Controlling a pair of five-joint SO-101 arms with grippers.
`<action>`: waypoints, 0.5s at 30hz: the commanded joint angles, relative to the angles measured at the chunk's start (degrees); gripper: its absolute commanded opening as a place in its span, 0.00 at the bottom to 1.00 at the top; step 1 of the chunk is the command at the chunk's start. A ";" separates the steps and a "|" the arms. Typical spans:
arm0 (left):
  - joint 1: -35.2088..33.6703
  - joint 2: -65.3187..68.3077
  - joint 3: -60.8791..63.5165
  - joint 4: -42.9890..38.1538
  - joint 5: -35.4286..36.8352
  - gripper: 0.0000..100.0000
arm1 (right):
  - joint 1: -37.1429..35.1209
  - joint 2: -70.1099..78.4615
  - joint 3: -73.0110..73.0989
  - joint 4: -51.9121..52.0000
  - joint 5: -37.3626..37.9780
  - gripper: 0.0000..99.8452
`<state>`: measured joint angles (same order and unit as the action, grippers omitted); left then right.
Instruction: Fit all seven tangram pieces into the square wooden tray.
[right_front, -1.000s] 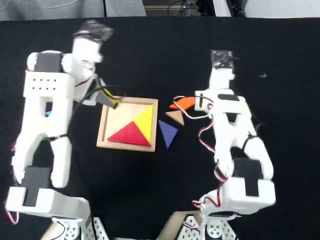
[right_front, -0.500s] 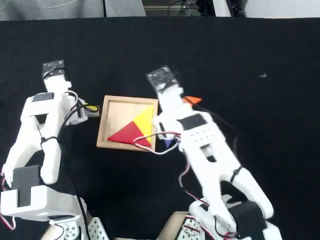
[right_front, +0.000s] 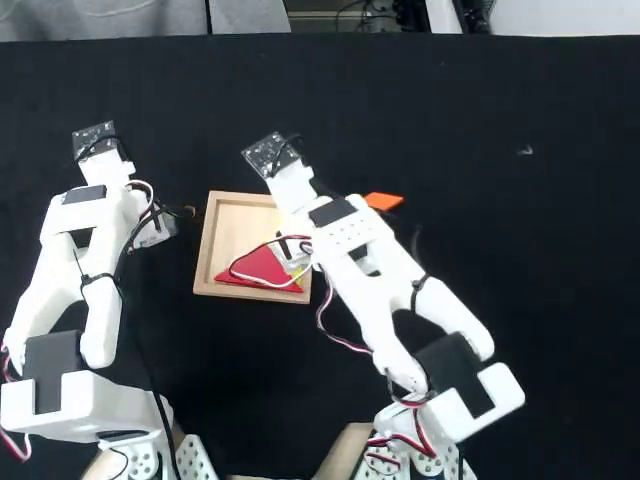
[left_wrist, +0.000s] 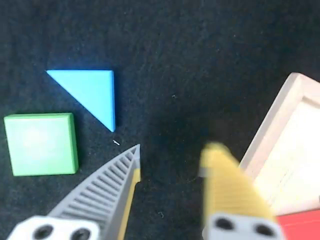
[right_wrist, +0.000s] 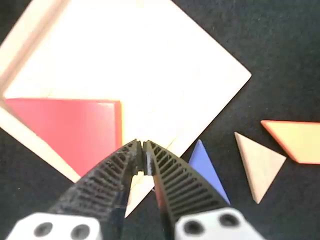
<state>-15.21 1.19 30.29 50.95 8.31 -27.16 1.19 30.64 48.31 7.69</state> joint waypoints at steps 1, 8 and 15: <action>-0.40 -2.37 -1.80 -0.70 0.62 0.03 | -0.88 -0.13 -3.38 0.44 0.53 0.01; -0.40 -2.29 -1.54 -0.70 0.97 0.07 | -3.87 -0.13 -2.51 1.49 0.53 0.01; -0.13 3.43 -3.74 -1.49 1.05 0.08 | -4.40 -0.04 -2.15 1.23 0.88 0.01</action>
<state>-15.21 3.65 30.29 50.68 8.31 -30.77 1.45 30.64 49.54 7.87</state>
